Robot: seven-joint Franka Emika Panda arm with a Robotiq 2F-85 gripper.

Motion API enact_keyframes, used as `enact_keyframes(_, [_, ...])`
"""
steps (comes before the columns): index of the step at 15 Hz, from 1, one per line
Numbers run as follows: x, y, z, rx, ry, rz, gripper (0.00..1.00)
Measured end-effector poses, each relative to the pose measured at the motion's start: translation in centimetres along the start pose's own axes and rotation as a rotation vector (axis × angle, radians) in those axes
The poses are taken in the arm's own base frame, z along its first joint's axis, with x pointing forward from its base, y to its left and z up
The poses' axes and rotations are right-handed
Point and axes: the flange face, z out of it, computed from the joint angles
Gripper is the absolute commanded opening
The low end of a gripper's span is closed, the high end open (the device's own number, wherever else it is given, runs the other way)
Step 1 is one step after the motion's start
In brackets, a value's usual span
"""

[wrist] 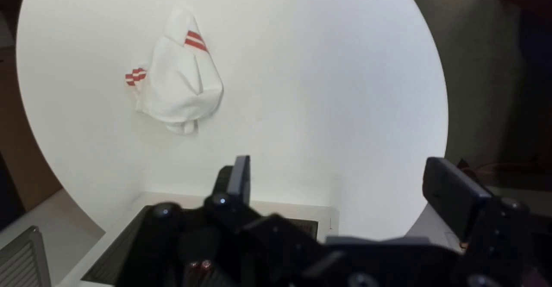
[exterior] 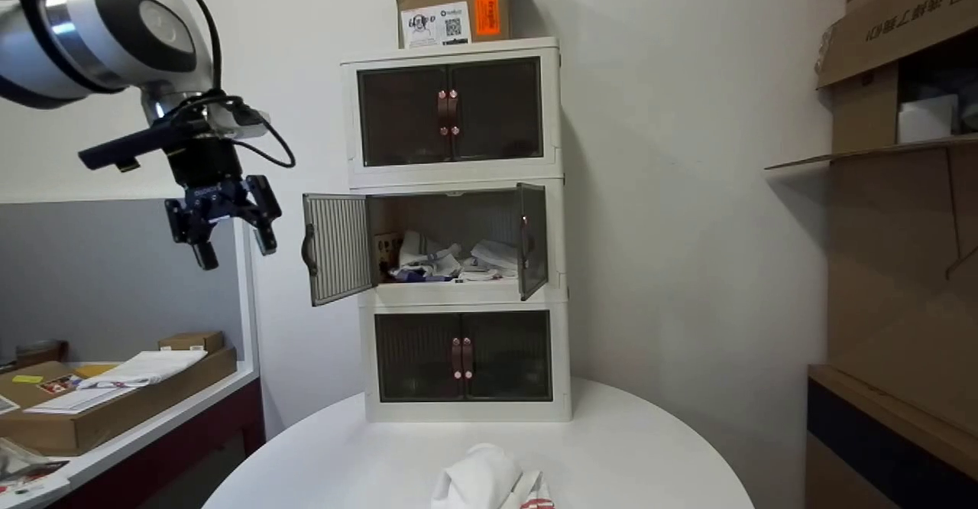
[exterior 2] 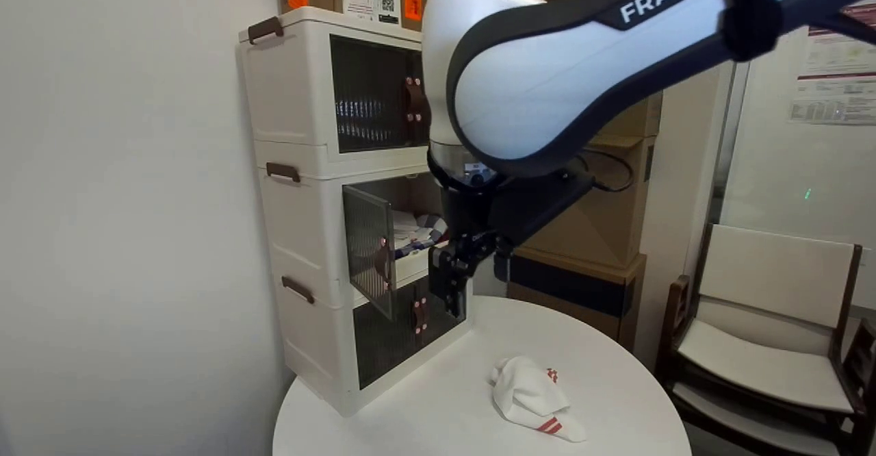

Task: Close the middle left and right cabinet doors

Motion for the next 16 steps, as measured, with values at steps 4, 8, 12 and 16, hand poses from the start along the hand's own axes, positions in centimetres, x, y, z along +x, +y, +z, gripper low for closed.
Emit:
enact_keyframes(4, [3.8, 1.6, -1.6, -0.020, 0.055, 0.023, 1.00])
enact_keyframes(8, [7.7, 2.2, -3.1, 0.005, 0.121, 0.067, 1.00])
enact_keyframes(12, [10.9, 2.2, -3.7, -0.009, 0.163, 0.089, 1.00])
enact_keyframes(16, [13.0, 2.0, -3.7, -0.034, 0.187, 0.122, 1.00])
